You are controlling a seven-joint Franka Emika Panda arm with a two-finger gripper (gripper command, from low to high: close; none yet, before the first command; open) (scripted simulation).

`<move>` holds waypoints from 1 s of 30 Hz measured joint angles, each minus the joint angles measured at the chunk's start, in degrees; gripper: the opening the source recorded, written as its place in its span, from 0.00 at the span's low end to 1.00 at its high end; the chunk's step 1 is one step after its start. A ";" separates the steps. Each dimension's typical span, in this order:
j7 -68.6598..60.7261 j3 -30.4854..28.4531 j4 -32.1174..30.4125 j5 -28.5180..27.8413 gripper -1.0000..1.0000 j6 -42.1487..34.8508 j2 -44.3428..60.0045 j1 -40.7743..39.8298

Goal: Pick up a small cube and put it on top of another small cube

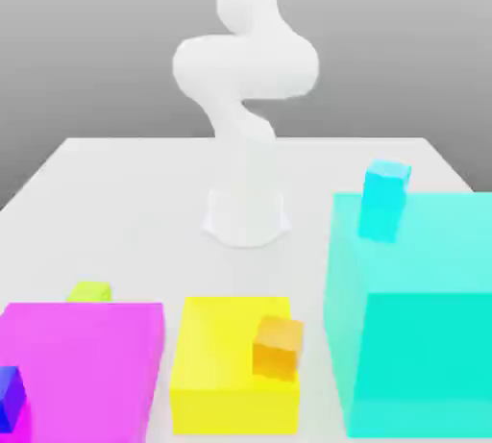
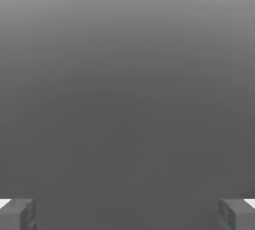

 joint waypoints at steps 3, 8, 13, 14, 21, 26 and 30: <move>-3.57 -3.88 -4.28 -1.85 0.50 4.35 6.32 -1.88; -9.97 -10.73 -11.15 -3.96 0.50 11.40 16.45 -5.09; -18.09 -18.12 -18.26 -4.19 0.50 18.84 27.29 -8.45; -20.01 -19.51 -19.69 -3.83 0.50 20.35 29.52 -9.15; -37.46 -22.75 -26.84 8.13 0.50 30.64 45.17 -14.42; -49.42 -8.77 -24.65 23.70 0.50 38.29 55.74 -24.91; -50.72 -6.34 -24.25 25.33 0.00 39.52 57.33 -26.96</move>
